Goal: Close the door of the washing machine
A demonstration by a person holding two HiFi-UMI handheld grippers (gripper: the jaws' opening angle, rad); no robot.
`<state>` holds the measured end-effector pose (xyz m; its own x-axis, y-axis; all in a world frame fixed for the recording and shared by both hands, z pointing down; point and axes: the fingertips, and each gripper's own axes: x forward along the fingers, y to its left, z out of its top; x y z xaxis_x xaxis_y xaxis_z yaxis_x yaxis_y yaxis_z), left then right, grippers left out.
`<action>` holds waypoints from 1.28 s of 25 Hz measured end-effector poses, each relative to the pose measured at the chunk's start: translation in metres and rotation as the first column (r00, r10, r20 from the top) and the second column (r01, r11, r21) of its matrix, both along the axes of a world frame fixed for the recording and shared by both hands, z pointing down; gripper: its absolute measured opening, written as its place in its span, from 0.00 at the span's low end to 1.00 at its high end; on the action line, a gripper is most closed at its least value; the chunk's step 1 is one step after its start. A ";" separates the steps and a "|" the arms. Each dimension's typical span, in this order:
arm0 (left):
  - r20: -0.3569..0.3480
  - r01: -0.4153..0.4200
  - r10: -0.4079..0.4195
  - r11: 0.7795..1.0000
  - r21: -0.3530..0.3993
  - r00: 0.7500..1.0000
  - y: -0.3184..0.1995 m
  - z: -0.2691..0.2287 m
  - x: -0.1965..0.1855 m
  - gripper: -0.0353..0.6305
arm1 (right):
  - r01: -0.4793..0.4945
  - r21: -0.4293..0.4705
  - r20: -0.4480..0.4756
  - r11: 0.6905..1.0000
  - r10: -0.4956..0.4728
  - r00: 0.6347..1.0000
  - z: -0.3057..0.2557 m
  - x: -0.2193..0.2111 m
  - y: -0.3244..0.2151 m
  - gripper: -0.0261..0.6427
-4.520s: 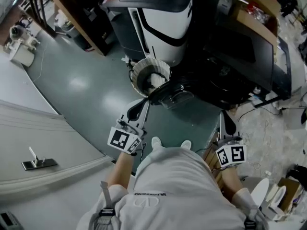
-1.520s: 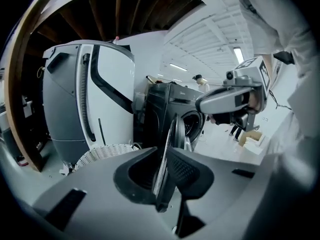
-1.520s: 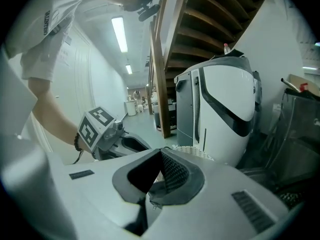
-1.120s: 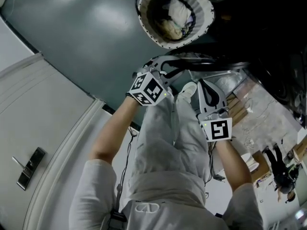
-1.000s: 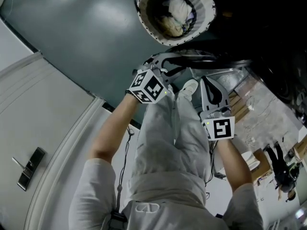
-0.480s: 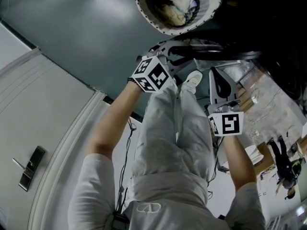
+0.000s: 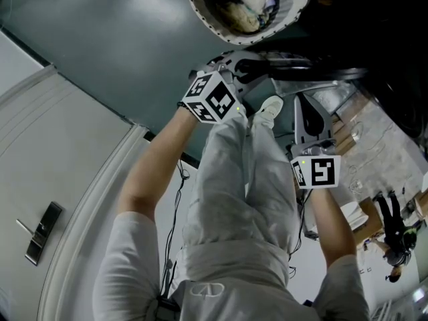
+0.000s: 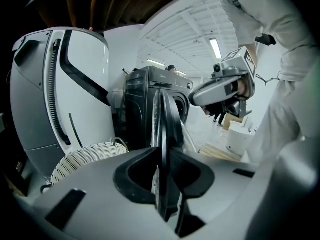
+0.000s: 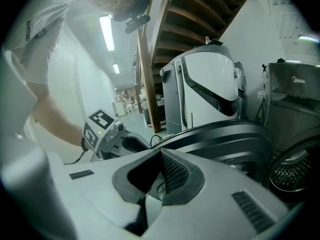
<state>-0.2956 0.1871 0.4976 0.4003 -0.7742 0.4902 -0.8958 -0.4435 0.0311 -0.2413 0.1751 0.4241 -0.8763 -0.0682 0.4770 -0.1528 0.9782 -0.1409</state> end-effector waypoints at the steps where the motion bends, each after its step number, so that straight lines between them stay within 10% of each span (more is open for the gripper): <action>1: 0.002 0.001 -0.001 1.000 -0.002 1.000 0.001 0.000 0.001 0.16 | -0.001 0.002 -0.002 1.000 0.001 1.000 0.001 0.001 0.000 0.06; 32: -0.006 0.165 -0.166 0.983 -0.084 0.986 0.027 0.002 0.074 0.16 | -0.224 0.035 -0.033 0.974 0.225 0.974 -0.001 0.085 -0.022 0.06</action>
<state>-0.2212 0.2143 0.4994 0.2766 -0.7873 0.5510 -0.9559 -0.2842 0.0736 -0.1564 0.1529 0.4228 -0.8187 -0.2763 0.5033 -0.3737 0.9219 -0.1017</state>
